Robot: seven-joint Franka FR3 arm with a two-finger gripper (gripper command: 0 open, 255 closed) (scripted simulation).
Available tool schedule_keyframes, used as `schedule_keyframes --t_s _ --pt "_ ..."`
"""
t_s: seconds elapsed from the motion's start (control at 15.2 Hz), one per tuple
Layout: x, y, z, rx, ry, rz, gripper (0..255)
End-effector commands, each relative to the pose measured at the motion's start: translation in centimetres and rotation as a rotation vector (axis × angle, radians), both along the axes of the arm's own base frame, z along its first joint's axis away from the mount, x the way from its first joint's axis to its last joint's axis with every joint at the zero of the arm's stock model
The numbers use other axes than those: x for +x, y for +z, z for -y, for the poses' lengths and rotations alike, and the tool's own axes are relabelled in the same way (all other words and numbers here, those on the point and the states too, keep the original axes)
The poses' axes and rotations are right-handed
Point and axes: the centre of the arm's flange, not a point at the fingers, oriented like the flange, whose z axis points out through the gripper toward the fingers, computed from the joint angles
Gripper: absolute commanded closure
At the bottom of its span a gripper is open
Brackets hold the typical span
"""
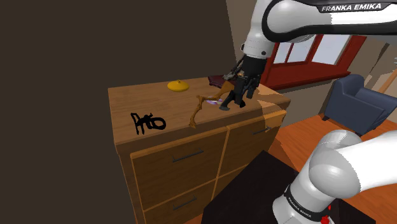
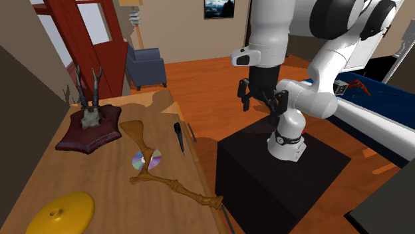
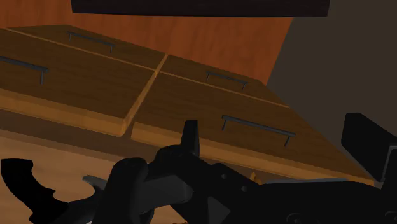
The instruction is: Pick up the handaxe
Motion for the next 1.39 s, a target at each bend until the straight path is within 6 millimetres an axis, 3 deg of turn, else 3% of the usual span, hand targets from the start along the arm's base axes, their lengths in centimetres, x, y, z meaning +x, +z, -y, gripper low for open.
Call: schedule_keyframes --t_s 0.0,0.33,0.66,0.99,1.32 --pt "0.0 0.0 0.0 0.0 0.0 0.0 0" --pt "-0.3 -2.1 6.7 0.027 0.225 0.065 0" --pt "1.0 -4.3 13.1 0.053 0.449 0.13 0" --pt "3.8 -6.6 19.1 0.08 0.674 0.194 0" --pt "8.1 -8.8 24.2 0.107 0.899 0.259 0"
